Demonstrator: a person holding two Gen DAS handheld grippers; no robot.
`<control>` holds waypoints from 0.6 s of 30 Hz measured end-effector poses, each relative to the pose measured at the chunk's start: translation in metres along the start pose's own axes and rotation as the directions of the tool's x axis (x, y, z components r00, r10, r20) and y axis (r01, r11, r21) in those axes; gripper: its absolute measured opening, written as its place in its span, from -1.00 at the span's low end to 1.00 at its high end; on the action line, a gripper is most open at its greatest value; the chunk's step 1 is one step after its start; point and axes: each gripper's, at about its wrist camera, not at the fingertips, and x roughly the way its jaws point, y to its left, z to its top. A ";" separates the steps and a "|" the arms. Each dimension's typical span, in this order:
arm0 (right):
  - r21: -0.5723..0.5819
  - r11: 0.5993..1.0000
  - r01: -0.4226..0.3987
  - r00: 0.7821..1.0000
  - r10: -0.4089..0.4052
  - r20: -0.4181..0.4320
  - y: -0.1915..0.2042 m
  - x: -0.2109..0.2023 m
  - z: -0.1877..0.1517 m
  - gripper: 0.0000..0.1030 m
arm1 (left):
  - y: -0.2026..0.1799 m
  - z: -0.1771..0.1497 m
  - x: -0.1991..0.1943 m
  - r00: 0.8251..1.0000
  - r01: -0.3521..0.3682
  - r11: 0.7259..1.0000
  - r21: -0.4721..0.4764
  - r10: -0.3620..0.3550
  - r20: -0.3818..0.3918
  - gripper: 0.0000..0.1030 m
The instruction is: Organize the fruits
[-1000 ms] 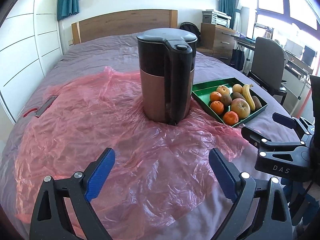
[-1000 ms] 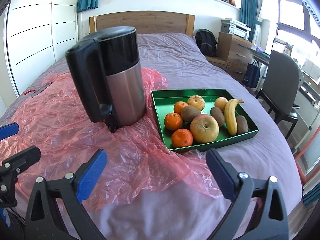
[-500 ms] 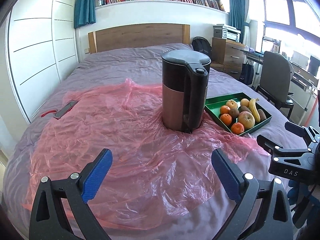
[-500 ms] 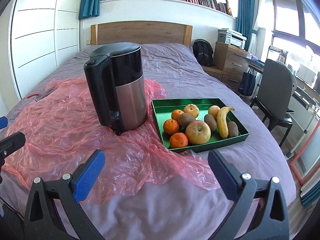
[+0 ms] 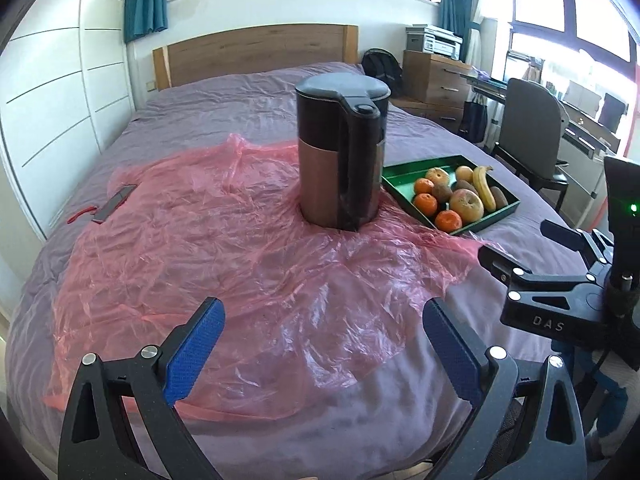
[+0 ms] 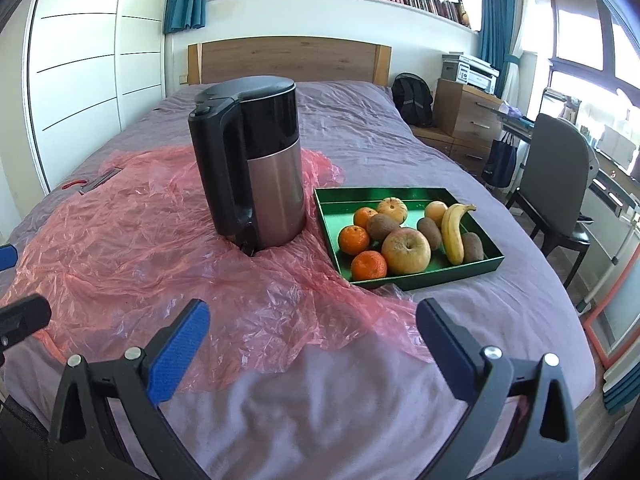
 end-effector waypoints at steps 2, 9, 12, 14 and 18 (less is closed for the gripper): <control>-0.003 1.000 0.025 1.000 -0.025 -0.002 -0.004 0.002 -0.001 1.00 | -0.005 -0.002 0.004 0.997 0.075 0.997 0.001 -0.075 -0.025 0.89; 0.040 0.996 0.082 0.996 -0.080 -0.034 -0.030 0.014 -0.008 1.00 | -0.040 -0.008 0.012 0.958 0.273 0.960 0.069 -0.265 -0.107 0.89; 0.054 0.994 0.099 0.994 -0.096 -0.051 -0.040 0.022 -0.012 1.00 | -0.055 -0.011 0.013 0.936 0.334 0.937 0.098 -0.318 -0.151 0.89; 0.059 0.992 0.108 0.993 -0.104 -0.061 -0.044 0.026 -0.014 1.00 | -0.063 -0.013 0.015 0.921 0.366 0.924 0.111 -0.342 -0.187 0.89; 0.067 0.990 0.120 0.990 -0.115 -0.076 -0.052 0.034 -0.019 1.00 | -0.076 -0.019 0.019 0.899 0.403 0.907 0.127 -0.365 -0.241 0.89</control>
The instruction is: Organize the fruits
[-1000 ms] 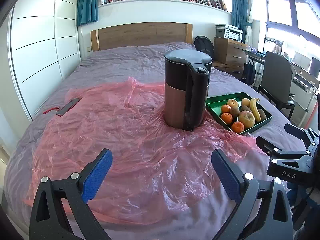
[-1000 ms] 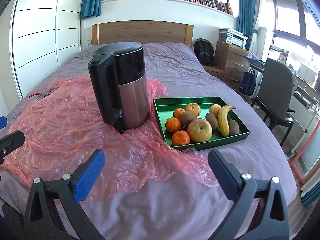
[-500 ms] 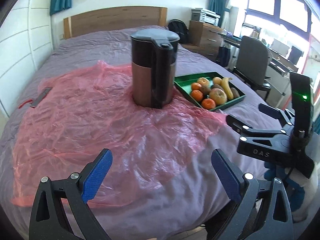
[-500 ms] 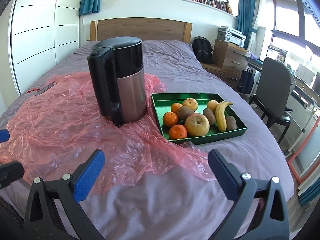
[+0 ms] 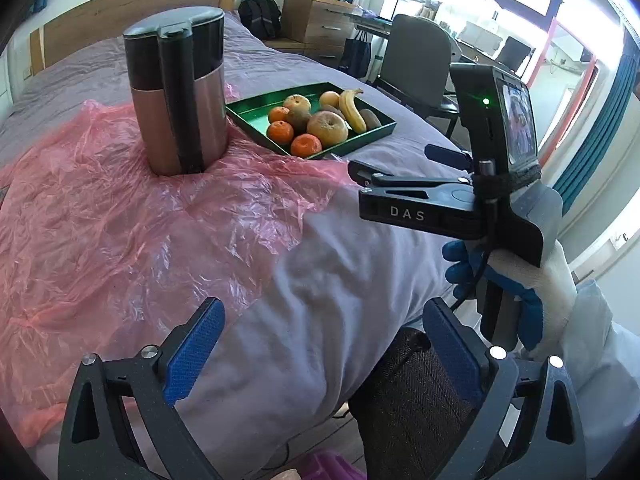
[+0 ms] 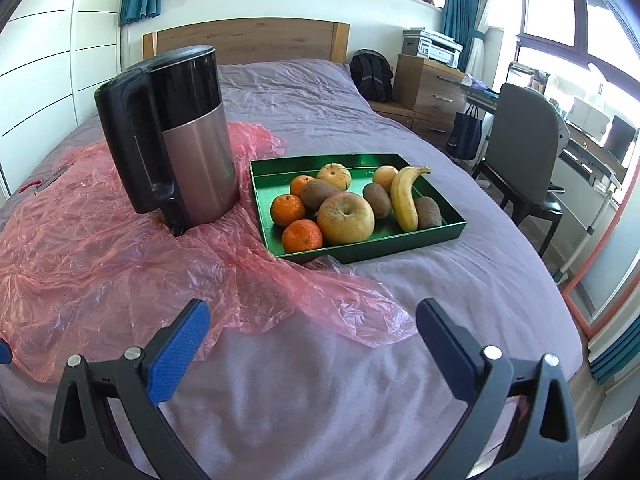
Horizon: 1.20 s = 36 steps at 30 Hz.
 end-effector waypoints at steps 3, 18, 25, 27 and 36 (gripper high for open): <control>0.008 1.000 0.005 1.000 -0.005 -0.011 -0.004 0.006 -0.002 1.00 | -0.008 -0.002 0.005 1.000 0.018 1.000 0.018 -0.018 -0.021 0.89; 0.019 1.000 0.019 1.000 -0.019 -0.025 -0.014 0.013 -0.007 1.00 | -0.024 -0.004 0.009 0.995 0.088 0.992 0.086 -0.084 -0.057 0.89; 0.017 1.000 0.024 0.999 -0.023 -0.025 -0.014 0.012 -0.008 1.00 | -0.030 -0.004 0.008 0.993 0.108 0.987 0.115 -0.102 -0.058 0.89; 0.016 1.000 0.024 0.999 -0.024 -0.025 -0.014 0.013 -0.008 1.00 | -0.033 -0.005 0.008 0.992 0.116 0.985 0.128 -0.109 -0.060 0.89; 0.017 0.999 0.034 0.999 -0.034 -0.027 -0.021 0.011 -0.011 1.00 | -0.049 -0.008 0.011 0.988 0.142 0.973 0.183 -0.130 -0.080 0.89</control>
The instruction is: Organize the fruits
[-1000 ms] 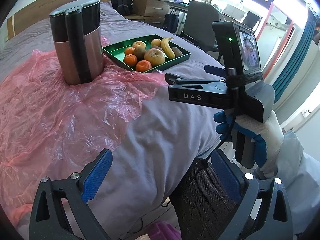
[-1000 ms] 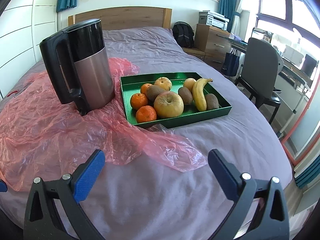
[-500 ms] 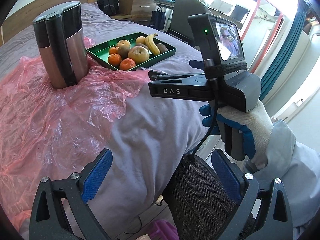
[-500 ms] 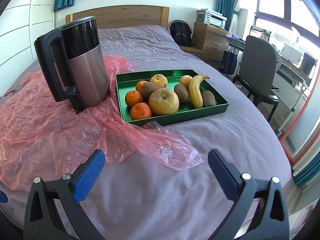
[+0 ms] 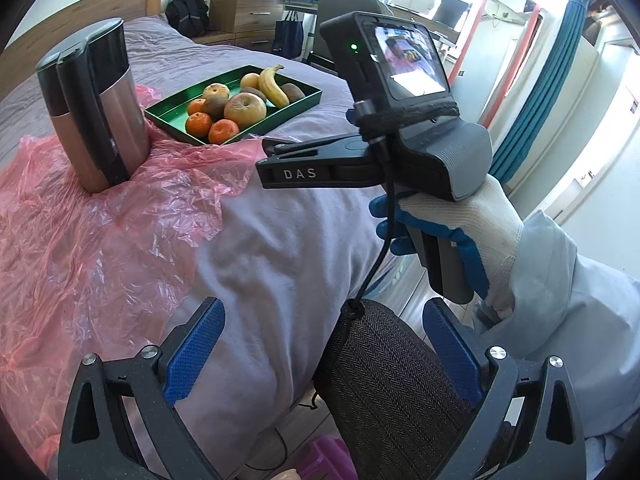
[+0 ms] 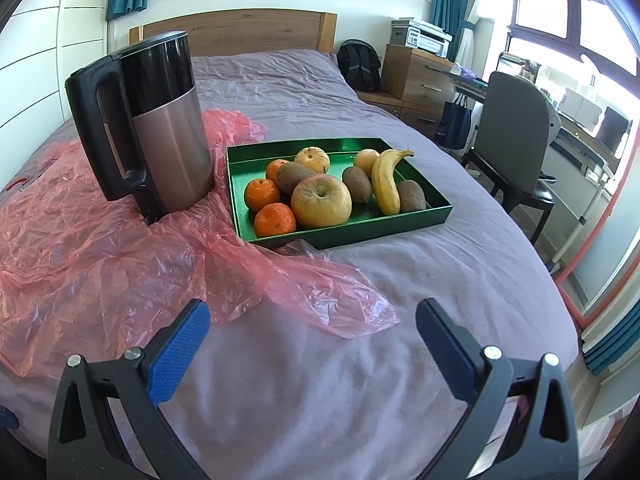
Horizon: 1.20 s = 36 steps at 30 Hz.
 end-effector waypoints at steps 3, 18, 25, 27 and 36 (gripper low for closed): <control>0.003 1.000 0.005 1.000 -0.005 -0.003 -0.004 0.000 -0.002 1.00 | -0.004 -0.002 0.003 1.000 0.013 1.000 0.017 -0.013 -0.010 0.89; 0.007 1.000 0.018 0.999 -0.017 -0.037 -0.010 0.017 -0.009 1.00 | -0.001 -0.011 0.031 0.992 0.078 0.997 -0.015 -0.079 -0.095 0.89; -0.007 1.000 0.020 0.999 -0.021 -0.036 -0.009 0.021 -0.007 1.00 | 0.001 -0.012 0.041 0.988 0.100 0.995 -0.019 -0.102 -0.115 0.89; -0.010 1.000 0.020 0.999 -0.020 -0.035 -0.008 0.021 -0.007 1.00 | 0.001 -0.013 0.044 0.987 0.106 0.994 -0.019 -0.107 -0.120 0.89; -0.012 1.000 0.014 0.999 -0.014 -0.041 -0.008 0.025 -0.008 1.00 | 0.003 -0.014 0.049 0.985 0.108 0.994 -0.026 -0.111 -0.133 0.89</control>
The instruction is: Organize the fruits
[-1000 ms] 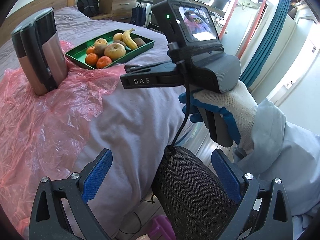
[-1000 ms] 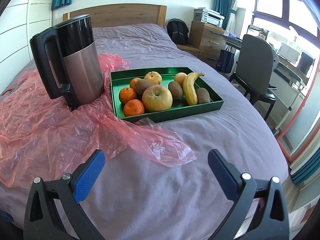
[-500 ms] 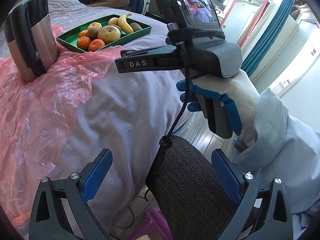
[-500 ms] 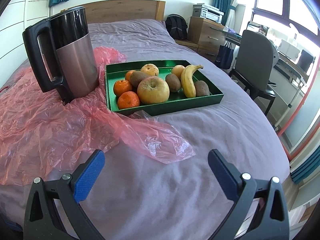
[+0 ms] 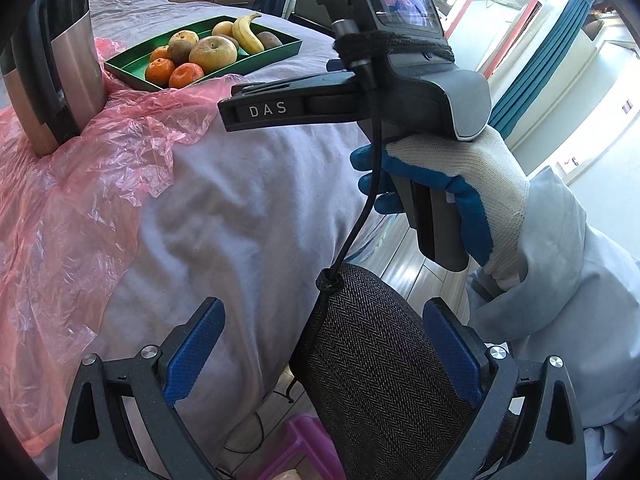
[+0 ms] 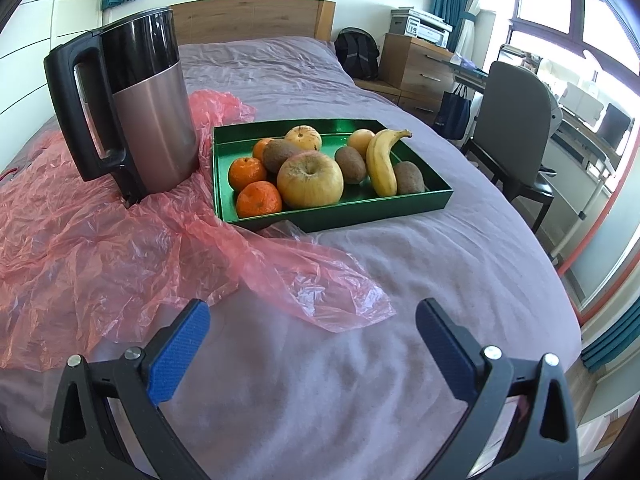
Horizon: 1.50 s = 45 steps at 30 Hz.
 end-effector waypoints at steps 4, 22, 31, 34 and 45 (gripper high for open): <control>0.001 1.000 0.000 1.000 0.000 0.000 0.000 0.000 0.000 1.00 | 0.001 0.000 0.000 1.000 -0.002 1.000 0.000 0.002 -0.001 0.89; -0.009 1.000 -0.004 1.000 0.004 0.000 0.003 0.002 -0.001 1.00 | 0.006 0.000 -0.003 1.000 -0.017 1.000 -0.012 0.017 0.009 0.89; -0.009 1.000 -0.004 1.000 0.004 0.001 0.004 0.002 -0.001 1.00 | 0.008 0.001 -0.003 0.999 -0.031 0.999 -0.020 0.031 0.014 0.89; -0.009 1.000 -0.004 1.000 0.004 0.000 0.004 0.002 -0.001 1.00 | 0.009 0.001 -0.003 0.999 -0.032 0.999 -0.022 0.032 0.013 0.89; -0.010 1.000 -0.005 1.000 0.005 0.000 0.005 0.002 -0.001 1.00 | 0.010 0.001 -0.005 0.999 -0.043 0.999 -0.024 0.043 0.018 0.89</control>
